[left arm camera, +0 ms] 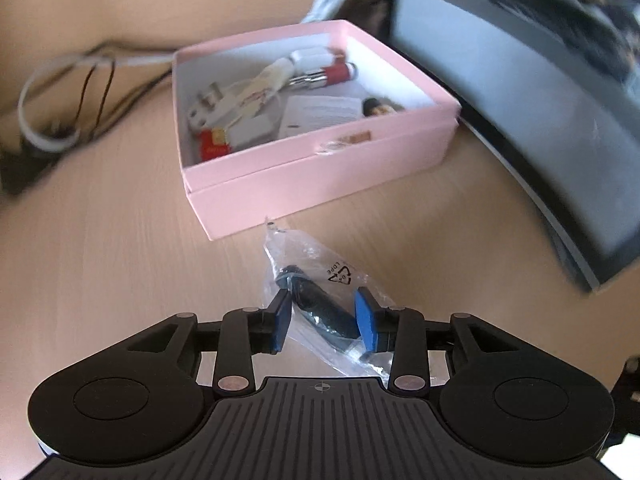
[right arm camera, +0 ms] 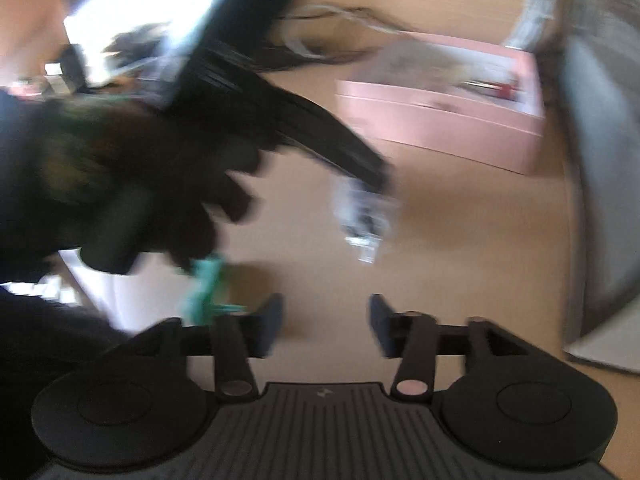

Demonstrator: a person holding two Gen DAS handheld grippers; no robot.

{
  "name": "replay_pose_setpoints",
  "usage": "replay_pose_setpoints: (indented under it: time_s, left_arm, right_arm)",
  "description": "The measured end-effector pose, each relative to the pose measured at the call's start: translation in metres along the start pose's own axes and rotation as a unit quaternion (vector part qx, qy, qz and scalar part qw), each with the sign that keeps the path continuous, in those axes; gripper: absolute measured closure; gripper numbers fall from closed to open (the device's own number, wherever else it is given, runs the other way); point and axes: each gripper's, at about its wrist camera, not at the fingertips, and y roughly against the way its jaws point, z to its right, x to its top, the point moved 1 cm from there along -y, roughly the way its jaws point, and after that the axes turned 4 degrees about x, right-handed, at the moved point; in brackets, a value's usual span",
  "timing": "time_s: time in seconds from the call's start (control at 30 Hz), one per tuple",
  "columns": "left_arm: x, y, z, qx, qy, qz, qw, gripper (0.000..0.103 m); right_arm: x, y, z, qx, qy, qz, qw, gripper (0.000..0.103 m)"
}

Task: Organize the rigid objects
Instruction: 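Grasp the clear bag with the left tool, then grasp the teal crank part with the right tool while the left tool holds the bag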

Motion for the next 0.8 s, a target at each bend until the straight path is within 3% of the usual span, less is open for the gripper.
replay_pose_setpoints:
  time_s: [0.17, 0.37, 0.47, 0.6, 0.8]
  left_arm:
    - [-0.018, 0.007, -0.028, 0.036, -0.020, -0.003, 0.9991, 0.067]
    - [-0.050, 0.022, -0.095, 0.058, 0.071, -0.017, 0.9956, 0.068]
    - [-0.064, 0.030, -0.121, 0.072, 0.113, -0.020, 0.9908, 0.068]
    - [-0.080, 0.038, -0.142, 0.078, 0.156, -0.019, 0.9845, 0.068]
    - [-0.085, 0.040, -0.142, 0.082, 0.158, -0.013, 0.9839, 0.068]
  right_arm:
    - [0.019, -0.026, -0.027, 0.045, 0.064, -0.021, 0.997, 0.048]
    - [0.032, -0.057, -0.057, 0.081, 0.144, -0.068, 0.984, 0.047]
    - [0.030, -0.077, -0.075, 0.062, 0.195, -0.105, 0.973, 0.047]
    - [0.028, -0.087, -0.088, 0.034, 0.236, -0.113, 0.965, 0.049]
    - [0.031, -0.082, -0.057, -0.018, 0.225, -0.086, 0.970, 0.052]
